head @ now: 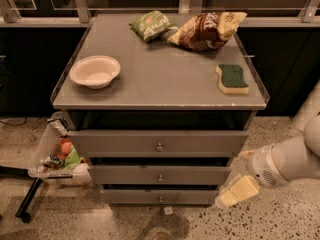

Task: Open middle drawer

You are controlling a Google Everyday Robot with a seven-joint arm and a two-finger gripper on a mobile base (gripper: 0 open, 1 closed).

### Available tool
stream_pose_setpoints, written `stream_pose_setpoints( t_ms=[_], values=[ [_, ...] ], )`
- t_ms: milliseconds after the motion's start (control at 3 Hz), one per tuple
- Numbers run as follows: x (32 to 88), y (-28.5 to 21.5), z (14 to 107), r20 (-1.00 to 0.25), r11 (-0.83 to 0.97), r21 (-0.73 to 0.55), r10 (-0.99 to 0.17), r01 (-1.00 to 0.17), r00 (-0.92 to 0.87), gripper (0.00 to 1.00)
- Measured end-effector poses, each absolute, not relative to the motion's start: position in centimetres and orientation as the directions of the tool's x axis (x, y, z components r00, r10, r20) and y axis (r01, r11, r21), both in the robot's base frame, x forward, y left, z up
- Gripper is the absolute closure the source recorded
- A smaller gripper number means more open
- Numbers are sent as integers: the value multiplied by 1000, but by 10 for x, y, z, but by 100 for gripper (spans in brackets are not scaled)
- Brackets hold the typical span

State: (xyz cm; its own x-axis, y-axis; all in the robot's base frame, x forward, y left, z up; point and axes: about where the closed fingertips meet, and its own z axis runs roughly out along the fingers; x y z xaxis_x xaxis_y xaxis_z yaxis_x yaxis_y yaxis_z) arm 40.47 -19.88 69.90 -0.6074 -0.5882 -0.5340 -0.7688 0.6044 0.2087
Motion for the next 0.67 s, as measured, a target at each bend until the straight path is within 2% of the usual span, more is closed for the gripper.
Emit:
stream_pose_setpoints(
  t_ms=[333,667],
  values=[
    [382,-183,647,-596,611,214,-536,-762,-597,0],
    [392,-171,604,-650,628,185,-498,-756,-574,0]
  ],
)
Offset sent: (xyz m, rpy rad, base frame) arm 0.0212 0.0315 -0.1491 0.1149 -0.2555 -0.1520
